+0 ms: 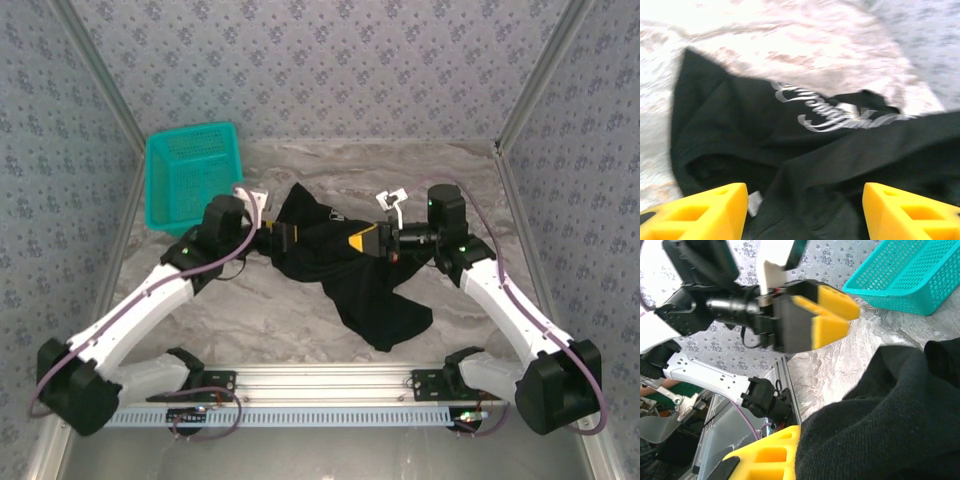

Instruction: Fold the inside-out t-shirt

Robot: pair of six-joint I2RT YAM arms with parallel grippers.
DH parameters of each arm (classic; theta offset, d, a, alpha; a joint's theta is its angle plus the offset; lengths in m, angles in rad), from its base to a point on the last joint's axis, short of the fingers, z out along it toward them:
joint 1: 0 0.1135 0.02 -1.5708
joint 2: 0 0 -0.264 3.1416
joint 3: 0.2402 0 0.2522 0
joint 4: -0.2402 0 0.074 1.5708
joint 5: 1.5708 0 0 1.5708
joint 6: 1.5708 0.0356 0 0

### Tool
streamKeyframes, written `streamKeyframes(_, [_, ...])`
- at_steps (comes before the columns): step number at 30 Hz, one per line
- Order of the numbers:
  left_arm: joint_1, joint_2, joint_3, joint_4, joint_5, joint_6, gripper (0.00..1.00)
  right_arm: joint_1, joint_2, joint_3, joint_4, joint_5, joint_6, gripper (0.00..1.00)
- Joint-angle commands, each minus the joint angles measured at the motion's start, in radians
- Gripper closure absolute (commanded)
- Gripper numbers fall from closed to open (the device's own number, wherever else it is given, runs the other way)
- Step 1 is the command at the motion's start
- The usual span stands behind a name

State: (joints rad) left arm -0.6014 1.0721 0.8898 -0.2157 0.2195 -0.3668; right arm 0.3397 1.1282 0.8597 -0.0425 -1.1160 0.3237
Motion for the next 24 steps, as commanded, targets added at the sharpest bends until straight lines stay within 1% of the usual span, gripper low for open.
streamKeyframes(1, [-0.041,-0.016,-0.038,0.15,0.195,0.076,0.36,-0.007,0.01,0.052,-0.046,-0.038,-0.056,1.0])
streamKeyframes(3, [-0.069,0.021,-0.015,0.148,0.295,0.117,0.37,-0.006,0.013,0.056,-0.049,-0.04,-0.055,1.0])
streamKeyframes(6, [-0.097,0.11,0.045,0.114,0.361,0.162,0.39,-0.003,0.01,0.061,-0.056,-0.038,-0.06,1.0])
streamKeyframes(9, [-0.099,0.182,0.097,0.086,0.391,0.183,0.43,-0.004,0.009,0.061,-0.065,-0.035,-0.063,1.0])
streamKeyframes(14, [-0.102,0.236,0.125,0.093,0.43,0.188,0.47,-0.002,0.008,0.063,-0.068,-0.024,-0.066,1.0])
streamKeyframes(17, [-0.102,0.256,0.134,0.091,0.461,0.192,0.5,-0.004,0.009,0.066,-0.075,-0.019,-0.071,1.0])
streamKeyframes(22, [-0.102,0.261,0.146,0.095,0.482,0.192,0.66,-0.006,0.01,0.065,-0.088,-0.01,-0.078,1.0])
streamKeyframes(24, [-0.102,0.258,0.149,0.085,0.475,0.196,0.76,-0.007,0.008,0.065,-0.087,-0.008,-0.078,1.0])
